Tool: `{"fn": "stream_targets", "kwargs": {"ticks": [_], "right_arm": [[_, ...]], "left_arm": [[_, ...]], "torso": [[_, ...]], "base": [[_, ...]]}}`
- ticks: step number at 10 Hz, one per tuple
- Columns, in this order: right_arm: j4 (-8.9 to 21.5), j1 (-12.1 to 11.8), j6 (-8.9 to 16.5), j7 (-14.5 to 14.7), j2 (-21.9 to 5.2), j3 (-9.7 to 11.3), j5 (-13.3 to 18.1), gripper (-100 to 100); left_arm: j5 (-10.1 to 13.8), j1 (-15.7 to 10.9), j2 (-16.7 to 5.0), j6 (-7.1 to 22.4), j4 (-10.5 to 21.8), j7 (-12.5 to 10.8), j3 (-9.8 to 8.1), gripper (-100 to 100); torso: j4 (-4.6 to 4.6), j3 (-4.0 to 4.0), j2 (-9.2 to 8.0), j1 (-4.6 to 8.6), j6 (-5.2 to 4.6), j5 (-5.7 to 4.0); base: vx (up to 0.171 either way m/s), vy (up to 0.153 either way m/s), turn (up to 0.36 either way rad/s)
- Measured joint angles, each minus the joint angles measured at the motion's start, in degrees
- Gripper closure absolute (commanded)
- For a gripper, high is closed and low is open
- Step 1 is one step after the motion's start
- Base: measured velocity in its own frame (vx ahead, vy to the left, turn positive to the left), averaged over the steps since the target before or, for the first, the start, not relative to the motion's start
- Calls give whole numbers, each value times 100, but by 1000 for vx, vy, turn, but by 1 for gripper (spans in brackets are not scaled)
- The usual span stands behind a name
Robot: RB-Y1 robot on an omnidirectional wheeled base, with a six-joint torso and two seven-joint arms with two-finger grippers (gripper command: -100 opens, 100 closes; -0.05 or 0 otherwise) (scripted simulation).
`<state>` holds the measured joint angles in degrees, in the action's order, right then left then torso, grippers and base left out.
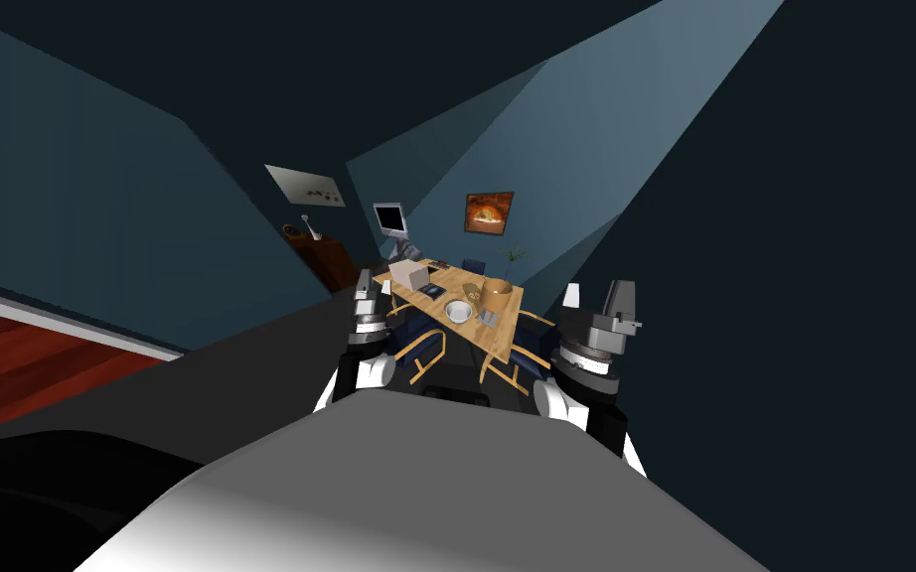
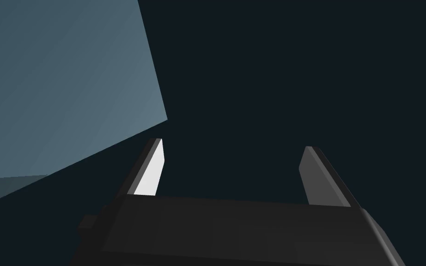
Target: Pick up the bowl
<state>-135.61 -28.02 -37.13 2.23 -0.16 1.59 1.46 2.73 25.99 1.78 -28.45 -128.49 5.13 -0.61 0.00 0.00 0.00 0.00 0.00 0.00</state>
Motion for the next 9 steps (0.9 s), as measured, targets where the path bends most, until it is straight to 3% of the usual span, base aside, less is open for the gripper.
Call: {"fn": "stream_targets", "kwargs": {"ticks": [5,9], "right_arm": [[0,0,0,0,0,0,0,0],[0,0,0,0,0,0,0,0]], "left_arm": [[-28,-187,-711,463,235,-20,-3,-100],[-42,-379,-1036,990,447,-60,-30,-100]], "torso": [[2,-5,8,-1,0,0],[2,-4,7,-1,-1,0]], "base": [[15,-2,-42],[12,0,-39]]}}
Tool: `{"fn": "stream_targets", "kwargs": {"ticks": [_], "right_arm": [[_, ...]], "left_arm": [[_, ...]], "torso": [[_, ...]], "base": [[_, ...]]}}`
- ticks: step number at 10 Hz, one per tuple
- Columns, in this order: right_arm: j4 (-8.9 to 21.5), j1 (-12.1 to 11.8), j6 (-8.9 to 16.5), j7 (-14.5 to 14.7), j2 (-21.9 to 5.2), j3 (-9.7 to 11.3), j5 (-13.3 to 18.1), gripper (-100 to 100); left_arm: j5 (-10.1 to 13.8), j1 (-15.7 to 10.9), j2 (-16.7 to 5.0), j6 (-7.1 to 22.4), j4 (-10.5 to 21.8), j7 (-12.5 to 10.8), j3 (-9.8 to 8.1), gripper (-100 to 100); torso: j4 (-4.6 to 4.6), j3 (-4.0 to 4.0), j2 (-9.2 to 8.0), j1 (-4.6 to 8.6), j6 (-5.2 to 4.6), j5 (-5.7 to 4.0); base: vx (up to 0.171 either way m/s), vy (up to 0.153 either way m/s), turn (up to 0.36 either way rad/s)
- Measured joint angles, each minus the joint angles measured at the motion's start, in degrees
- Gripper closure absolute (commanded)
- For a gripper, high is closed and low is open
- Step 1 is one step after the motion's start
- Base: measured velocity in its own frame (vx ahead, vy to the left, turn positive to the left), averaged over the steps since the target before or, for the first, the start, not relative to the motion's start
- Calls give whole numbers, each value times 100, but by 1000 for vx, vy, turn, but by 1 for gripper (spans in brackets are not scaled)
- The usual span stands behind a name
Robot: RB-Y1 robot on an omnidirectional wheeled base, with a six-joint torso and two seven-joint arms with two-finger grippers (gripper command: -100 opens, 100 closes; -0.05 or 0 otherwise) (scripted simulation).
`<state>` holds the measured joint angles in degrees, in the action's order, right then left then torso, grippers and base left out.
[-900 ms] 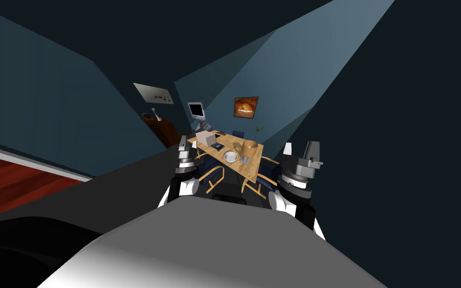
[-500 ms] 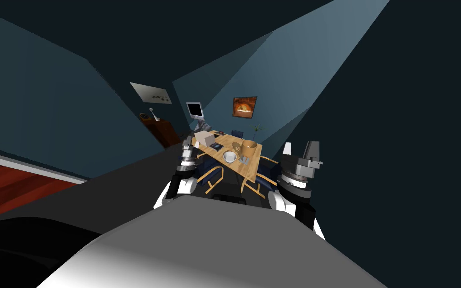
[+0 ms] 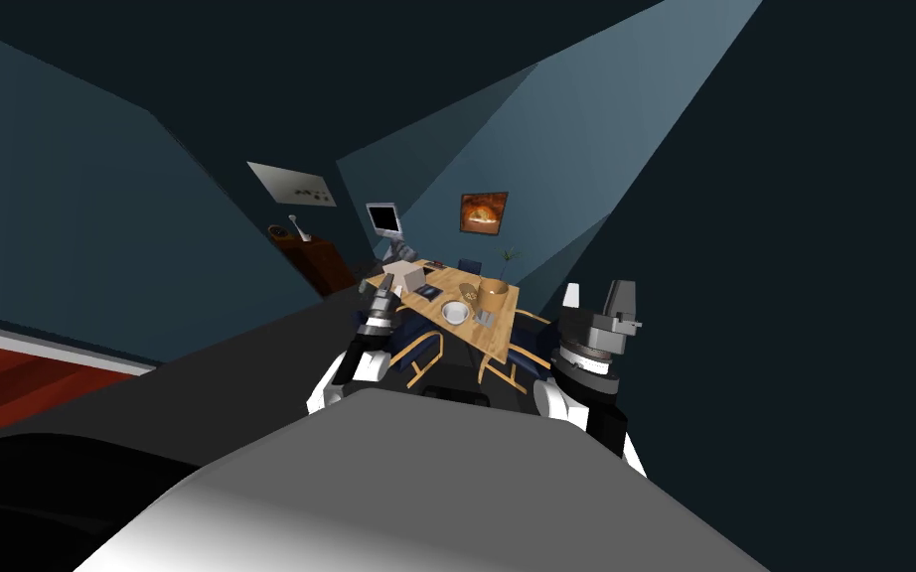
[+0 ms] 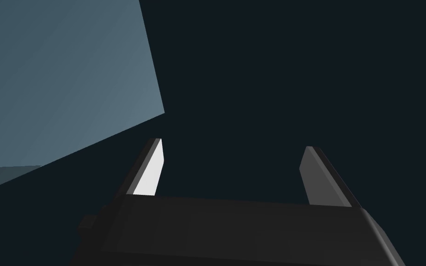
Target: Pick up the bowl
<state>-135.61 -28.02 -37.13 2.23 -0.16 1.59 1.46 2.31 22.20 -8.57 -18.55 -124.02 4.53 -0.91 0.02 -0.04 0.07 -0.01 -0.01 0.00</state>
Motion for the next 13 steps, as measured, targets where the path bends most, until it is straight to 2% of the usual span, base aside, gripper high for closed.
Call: {"fn": "stream_targets", "kwargs": {"ticks": [4,7,10,13], "right_arm": [[0,0,0,0,0,0,0,0],[0,0,0,0,0,0,0,0],[0,0,0,0,0,0,0,0],[0,0,0,0,0,0,0,0]], "left_arm": [[-16,-208,-164,591,203,-40,-31,-100],[-46,-389,-213,995,412,-46,-28,-100],[-62,-471,-250,1462,454,-67,-33,-100],[-91,-663,-268,1855,723,-84,-41,-100]], "torso": [[0,0,0,1,2,0],[0,0,0,1,1,0],[0,1,-2,1,2,0],[0,0,0,2,1,0]], "base": [[15,0,-50],[12,1,-38],[14,0,-46],[14,1,-46]]}}
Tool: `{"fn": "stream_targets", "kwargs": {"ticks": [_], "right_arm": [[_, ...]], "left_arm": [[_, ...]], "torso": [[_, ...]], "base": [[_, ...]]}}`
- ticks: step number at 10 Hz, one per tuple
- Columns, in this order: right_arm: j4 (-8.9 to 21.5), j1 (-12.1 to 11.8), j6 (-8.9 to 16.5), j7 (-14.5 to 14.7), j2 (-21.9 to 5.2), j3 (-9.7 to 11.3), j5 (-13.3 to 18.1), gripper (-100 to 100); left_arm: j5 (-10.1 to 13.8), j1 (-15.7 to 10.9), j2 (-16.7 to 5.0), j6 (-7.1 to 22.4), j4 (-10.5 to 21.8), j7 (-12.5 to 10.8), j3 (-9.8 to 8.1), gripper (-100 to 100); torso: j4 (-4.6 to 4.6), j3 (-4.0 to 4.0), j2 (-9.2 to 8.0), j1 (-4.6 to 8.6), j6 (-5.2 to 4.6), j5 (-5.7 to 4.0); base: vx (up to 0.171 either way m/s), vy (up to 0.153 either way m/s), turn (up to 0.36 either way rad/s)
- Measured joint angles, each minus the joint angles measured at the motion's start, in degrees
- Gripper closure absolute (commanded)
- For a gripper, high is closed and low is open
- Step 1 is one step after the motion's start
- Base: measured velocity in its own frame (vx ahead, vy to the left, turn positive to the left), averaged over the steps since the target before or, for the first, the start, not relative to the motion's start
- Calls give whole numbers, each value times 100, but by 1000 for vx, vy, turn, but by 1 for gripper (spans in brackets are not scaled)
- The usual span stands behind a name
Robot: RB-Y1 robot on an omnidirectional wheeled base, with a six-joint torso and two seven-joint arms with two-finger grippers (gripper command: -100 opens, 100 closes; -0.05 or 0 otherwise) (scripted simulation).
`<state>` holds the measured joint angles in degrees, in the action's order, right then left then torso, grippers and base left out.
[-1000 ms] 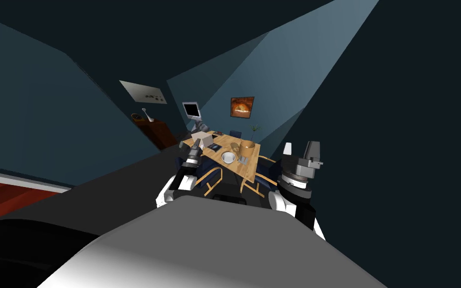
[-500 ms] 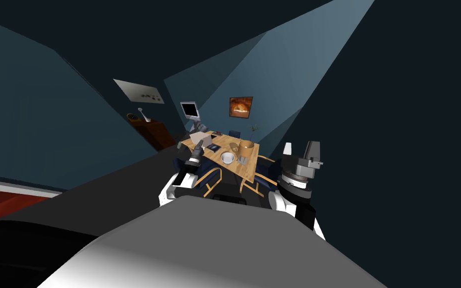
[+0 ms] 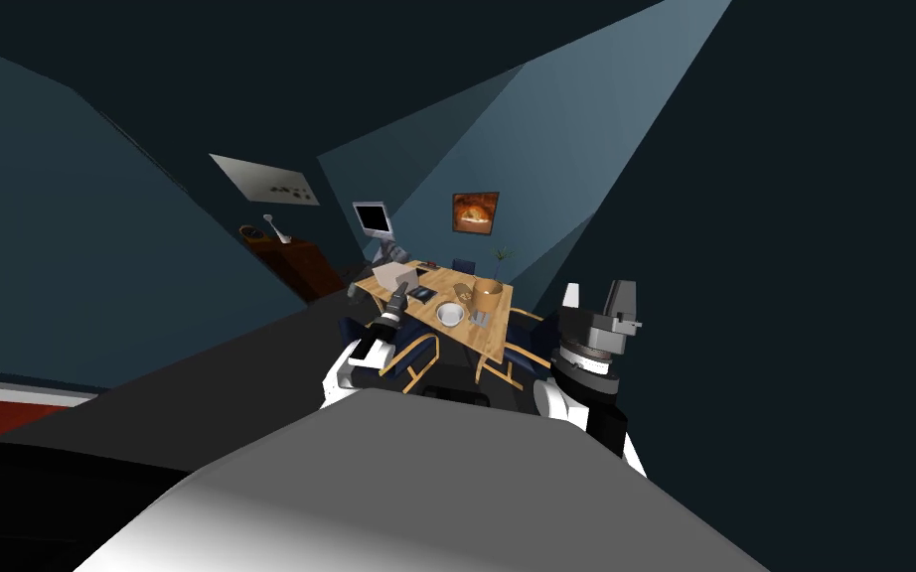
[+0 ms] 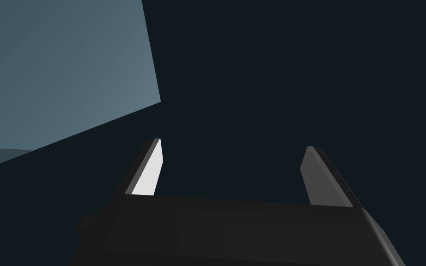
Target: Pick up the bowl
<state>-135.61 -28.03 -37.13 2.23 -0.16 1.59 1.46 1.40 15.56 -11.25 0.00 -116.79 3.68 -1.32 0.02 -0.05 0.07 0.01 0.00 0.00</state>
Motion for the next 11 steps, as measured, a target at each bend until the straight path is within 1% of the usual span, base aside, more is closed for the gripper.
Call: {"fn": "stream_targets", "kwargs": {"ticks": [2,5,6,9,11], "right_arm": [[0,0,0,0,0,0,0,0],[0,0,0,0,0,0,0,0],[0,0,0,0,0,0,0,0],[0,0,0,0,0,0,0,0],[0,0,0,0,0,0,0,0]], "left_arm": [[15,-119,-62,316,85,-41,-36,-100],[-15,-285,-49,807,246,-57,-38,-100],[-57,-396,4,958,395,-45,-27,-100],[-60,-518,-23,1421,537,-78,-42,-100],[-73,-676,-24,1743,708,-101,-57,-100]], "torso": [[0,0,0,-2,0,0],[0,0,-1,0,2,0],[1,-1,2,2,0,0],[0,0,-1,-1,2,0],[0,0,0,0,2,0]], "base": [[15,3,-49],[18,-1,-59],[18,0,-38],[18,2,-56],[17,1,-56]]}}
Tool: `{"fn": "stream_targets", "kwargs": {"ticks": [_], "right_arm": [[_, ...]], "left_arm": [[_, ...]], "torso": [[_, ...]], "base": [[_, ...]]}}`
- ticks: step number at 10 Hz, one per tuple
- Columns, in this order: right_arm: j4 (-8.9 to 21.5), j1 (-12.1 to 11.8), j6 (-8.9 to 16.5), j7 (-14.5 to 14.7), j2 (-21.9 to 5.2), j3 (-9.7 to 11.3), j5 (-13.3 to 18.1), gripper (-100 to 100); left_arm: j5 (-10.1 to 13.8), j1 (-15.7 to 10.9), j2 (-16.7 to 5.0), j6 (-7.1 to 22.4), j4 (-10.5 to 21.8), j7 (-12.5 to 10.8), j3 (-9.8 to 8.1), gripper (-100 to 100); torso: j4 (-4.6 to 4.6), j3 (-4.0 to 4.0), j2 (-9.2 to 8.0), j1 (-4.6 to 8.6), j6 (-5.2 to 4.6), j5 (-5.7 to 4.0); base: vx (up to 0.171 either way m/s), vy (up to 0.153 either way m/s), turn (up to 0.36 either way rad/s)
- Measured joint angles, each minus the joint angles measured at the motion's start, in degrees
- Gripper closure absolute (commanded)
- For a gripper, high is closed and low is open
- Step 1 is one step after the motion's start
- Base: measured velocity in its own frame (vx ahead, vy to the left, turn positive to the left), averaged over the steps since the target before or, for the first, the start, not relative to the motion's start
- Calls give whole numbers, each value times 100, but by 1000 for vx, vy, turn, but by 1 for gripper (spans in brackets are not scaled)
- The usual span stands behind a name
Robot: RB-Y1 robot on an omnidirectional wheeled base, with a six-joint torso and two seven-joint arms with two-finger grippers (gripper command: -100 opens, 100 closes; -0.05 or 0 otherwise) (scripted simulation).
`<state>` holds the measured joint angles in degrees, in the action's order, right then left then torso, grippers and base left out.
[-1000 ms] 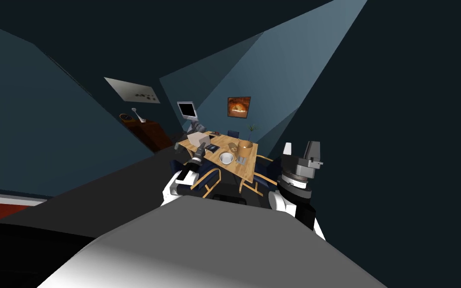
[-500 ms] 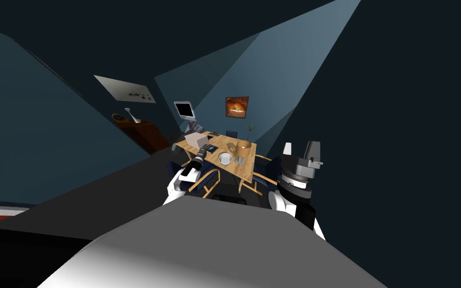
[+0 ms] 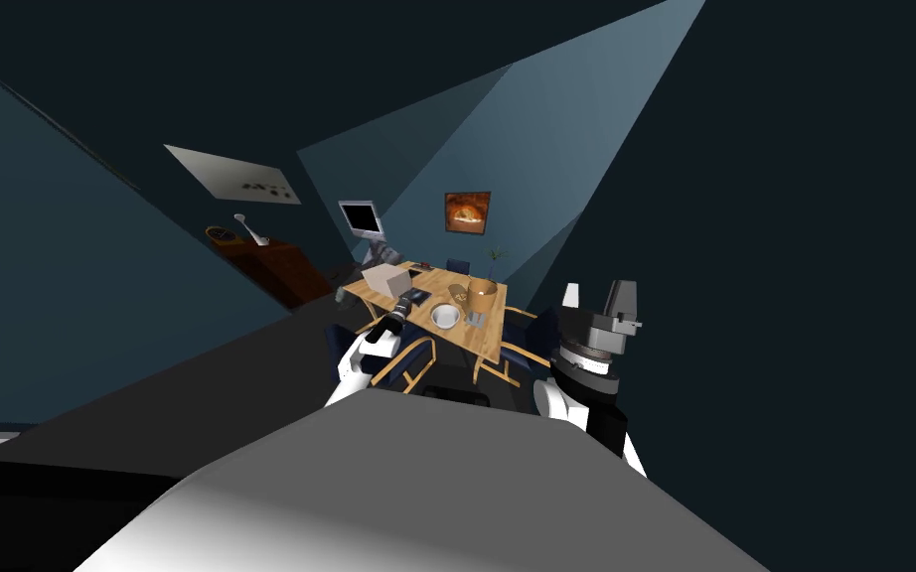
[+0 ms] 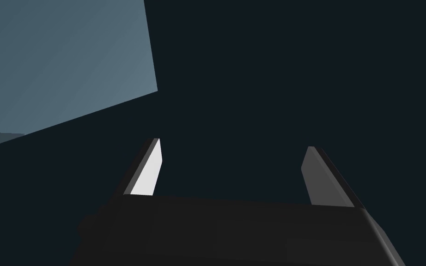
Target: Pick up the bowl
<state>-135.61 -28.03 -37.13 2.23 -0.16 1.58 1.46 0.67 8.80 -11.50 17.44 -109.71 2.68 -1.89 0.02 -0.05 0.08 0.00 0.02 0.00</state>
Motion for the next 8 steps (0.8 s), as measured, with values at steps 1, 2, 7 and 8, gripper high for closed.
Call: {"fn": "stream_targets", "kwargs": {"ticks": [1,2,7,8], "right_arm": [[0,0,0,0,0,0,0,0],[0,0,0,0,0,0,0,0],[0,0,0,0,0,0,0,0],[0,0,0,0,0,0,0,0]], "left_arm": [[-16,-88,12,132,126,-8,-3,-100],[-12,-147,2,295,167,-19,-11,-100],[-36,-433,21,1144,471,-71,-31,-100],[-50,-519,34,1305,559,-78,-36,-100]], "torso": [[0,0,0,1,-1,0],[0,1,-1,0,1,0],[0,0,1,1,-1,0],[0,0,-1,0,1,0]], "base": [[15,2,-33],[19,0,-80],[18,2,-49],[5,1,13]]}}
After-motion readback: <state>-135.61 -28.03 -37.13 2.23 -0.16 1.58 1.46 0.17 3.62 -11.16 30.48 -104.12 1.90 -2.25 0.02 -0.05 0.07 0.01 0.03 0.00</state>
